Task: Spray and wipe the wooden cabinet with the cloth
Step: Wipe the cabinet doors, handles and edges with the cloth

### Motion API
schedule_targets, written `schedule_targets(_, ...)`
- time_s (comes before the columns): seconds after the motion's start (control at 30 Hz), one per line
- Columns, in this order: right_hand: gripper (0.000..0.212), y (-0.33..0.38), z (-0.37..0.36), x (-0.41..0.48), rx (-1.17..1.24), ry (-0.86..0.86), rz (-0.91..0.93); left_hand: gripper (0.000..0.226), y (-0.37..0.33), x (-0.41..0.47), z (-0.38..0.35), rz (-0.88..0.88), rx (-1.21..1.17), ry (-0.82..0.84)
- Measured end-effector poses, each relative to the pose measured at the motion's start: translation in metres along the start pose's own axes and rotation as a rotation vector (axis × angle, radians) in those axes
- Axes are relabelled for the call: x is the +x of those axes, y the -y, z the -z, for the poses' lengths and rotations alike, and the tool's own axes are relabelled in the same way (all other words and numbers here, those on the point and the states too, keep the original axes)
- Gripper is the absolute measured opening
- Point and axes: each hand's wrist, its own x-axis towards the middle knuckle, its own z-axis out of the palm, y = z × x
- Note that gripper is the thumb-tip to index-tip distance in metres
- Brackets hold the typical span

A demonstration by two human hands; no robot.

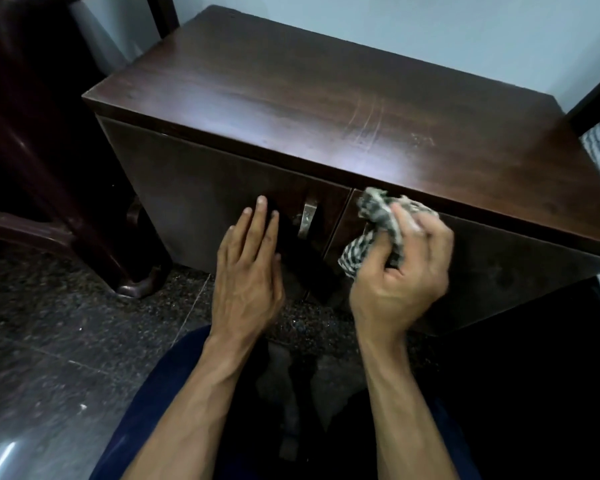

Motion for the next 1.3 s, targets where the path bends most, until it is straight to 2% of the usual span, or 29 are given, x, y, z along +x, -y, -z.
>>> schedule_targets(0.07,0.025,-0.002,-0.006,-0.014,-0.161,0.099,0.043,0.061,0.005,0.001,0.0,-0.007,0.007,0.019)
schedule_targets(0.17,0.023,-0.009,-0.011,-0.038,-0.307,0.137,0.127,0.06,0.009,0.0,0.001,-0.007,0.003,0.03)
schedule_targets(0.37,0.021,-0.002,-0.019,-0.021,-0.353,0.08,0.134,0.058,0.009,0.001,0.003,-0.009,-0.019,0.04)
schedule_targets(0.47,0.02,-0.011,-0.015,-0.043,-0.403,0.13,0.235,0.059,0.01,-0.002,0.002,-0.007,-0.024,0.05)
schedule_targets(0.57,0.025,-0.023,-0.016,-0.066,-0.38,0.258,0.25,0.059,0.009,0.0,0.001,-0.001,-0.04,0.047)
schedule_targets(0.63,0.024,-0.019,-0.018,-0.068,-0.323,0.283,0.217,0.059,0.008,0.0,0.002,-0.001,-0.052,0.056)
schedule_targets(0.77,0.01,0.019,-0.029,-0.034,-0.192,0.082,0.149,0.058,0.013,0.002,0.003,-0.012,-0.053,0.049)
schedule_targets(0.83,0.008,0.027,-0.038,-0.024,-0.206,0.056,0.12,0.059,0.016,0.001,0.002,-0.012,-0.059,0.05)
schedule_targets(1.0,0.012,0.002,-0.046,-0.072,-0.315,0.339,0.076,0.057,0.018,0.0,0.001,-0.017,-0.07,0.048)
schedule_targets(1.07,0.012,0.0,-0.047,-0.074,-0.283,0.336,0.078,0.057,0.018,-0.001,0.002,-0.016,-0.078,0.05)
schedule_targets(1.2,0.008,0.012,-0.05,-0.05,-0.208,0.179,0.082,0.058,0.02,0.001,0.003,-0.021,-0.071,0.056)
schedule_targets(1.3,0.01,-0.002,-0.048,-0.07,-0.265,0.306,0.116,0.059,0.02,0.001,0.003,-0.012,-0.082,0.057)
